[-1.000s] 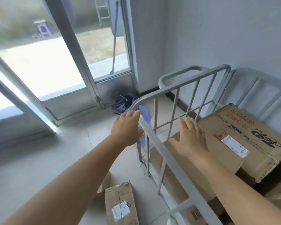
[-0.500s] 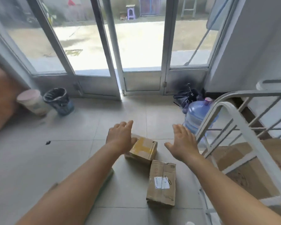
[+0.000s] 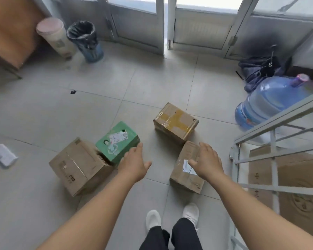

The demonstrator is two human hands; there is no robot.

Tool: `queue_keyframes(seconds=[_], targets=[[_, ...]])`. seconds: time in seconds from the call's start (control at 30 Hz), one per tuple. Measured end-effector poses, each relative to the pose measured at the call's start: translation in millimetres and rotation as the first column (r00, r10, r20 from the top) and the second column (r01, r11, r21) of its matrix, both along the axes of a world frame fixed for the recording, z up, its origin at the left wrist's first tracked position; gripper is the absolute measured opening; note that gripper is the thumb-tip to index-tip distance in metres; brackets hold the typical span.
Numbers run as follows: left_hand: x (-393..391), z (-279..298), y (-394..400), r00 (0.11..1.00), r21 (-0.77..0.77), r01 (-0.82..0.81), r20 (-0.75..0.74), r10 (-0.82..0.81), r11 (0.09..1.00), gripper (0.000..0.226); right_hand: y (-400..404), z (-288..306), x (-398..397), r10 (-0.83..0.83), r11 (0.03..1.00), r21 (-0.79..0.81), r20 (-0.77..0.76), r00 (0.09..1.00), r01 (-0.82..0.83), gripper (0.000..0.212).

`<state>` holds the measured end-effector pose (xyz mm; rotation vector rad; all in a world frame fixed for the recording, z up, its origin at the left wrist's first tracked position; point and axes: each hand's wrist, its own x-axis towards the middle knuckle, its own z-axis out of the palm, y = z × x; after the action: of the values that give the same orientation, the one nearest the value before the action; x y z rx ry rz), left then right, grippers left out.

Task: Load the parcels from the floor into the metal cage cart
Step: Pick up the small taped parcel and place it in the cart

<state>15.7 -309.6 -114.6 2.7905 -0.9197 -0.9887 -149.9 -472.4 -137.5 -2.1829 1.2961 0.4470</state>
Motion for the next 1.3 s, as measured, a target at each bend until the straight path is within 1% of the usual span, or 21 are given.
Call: queue_keyframes(seconds=[0.13, 0.3, 0.4, 0.57, 0.7, 0.83, 0.97, 1.07, 1.13, 1.2, 1.23, 1.3], targets=[[-24.6, -62.9, -24.5, 0.998, 0.034, -0.026, -0.063, 0.028, 0.999, 0.081, -29.9, -59.8, -24.7, -0.041, 0.999, 0.015, -0.043, 0.998, 0.042, 0.082], [-54.9, -148.2, -62.1, 0.982, 0.057, -0.095, -0.157, 0.103, 0.994, 0.081, -74.0, -141.5, -50.4, -0.068, 0.996, 0.044, -0.108, 0.992, 0.073, 0.091], [-75.0, -201.2, -78.7, 0.957, 0.088, -0.171, -0.222, 0.187, 0.981, 0.084, -95.3, -193.5, -57.8, -0.074, 0.994, 0.064, -0.137, 0.988, 0.083, 0.095], [-99.8, -291.1, -91.5, 0.873, 0.147, -0.33, -0.328, 0.36, 0.933, 0.088, -115.1, -282.5, -58.4, -0.067, 0.992, 0.095, -0.162, 0.985, 0.083, 0.099], [-115.7, -361.1, -87.3, 0.793, 0.238, -0.429, -0.363, 0.489, 0.872, 0.094, -126.5, -346.2, -55.7, -0.056, 0.992, 0.106, -0.174, 0.983, 0.075, 0.104], [-130.7, -415.7, -87.2, 0.726, 0.303, -0.482, -0.388, 0.568, 0.822, 0.093, -140.4, -402.2, -48.4, -0.004, 0.996, 0.09, -0.187, 0.982, 0.022, 0.105], [-142.1, -453.6, -94.5, 0.648, 0.289, -0.563, -0.428, 0.63, 0.775, 0.102, -158.9, -441.0, -34.3, 0.09, 0.996, 0.017, -0.238, 0.967, -0.088, 0.11], [-141.6, -472.4, -96.9, 0.592, 0.219, -0.657, -0.444, 0.673, 0.722, 0.107, -165.2, -462.0, -36.0, 0.126, 0.991, -0.014, -0.282, 0.951, -0.135, 0.119], [-132.0, -481.6, -94.1, 0.576, 0.143, -0.711, -0.443, 0.687, 0.688, 0.111, -162.7, -468.8, -42.2, 0.083, 0.994, -0.045, -0.28, 0.956, -0.099, 0.124], [-116.3, -487.1, -89.3, 0.553, 0.083, -0.758, -0.445, 0.705, 0.647, 0.111, -154.5, -470.2, -48.6, 0.0, 1.0, -0.028, -0.285, 0.959, -0.008, 0.125], [-109.0, -490.0, -85.6, 0.539, 0.07, -0.777, -0.44, 0.718, 0.626, 0.109, -148.8, -471.2, -52.5, -0.048, 0.999, 0.008, -0.283, 0.958, 0.052, 0.125], [-98.9, -492.3, -78.8, 0.528, 0.069, -0.79, -0.428, 0.733, 0.609, 0.108, -134.0, -473.5, -61.8, -0.171, 0.973, 0.114, -0.227, 0.959, 0.2, 0.123]])
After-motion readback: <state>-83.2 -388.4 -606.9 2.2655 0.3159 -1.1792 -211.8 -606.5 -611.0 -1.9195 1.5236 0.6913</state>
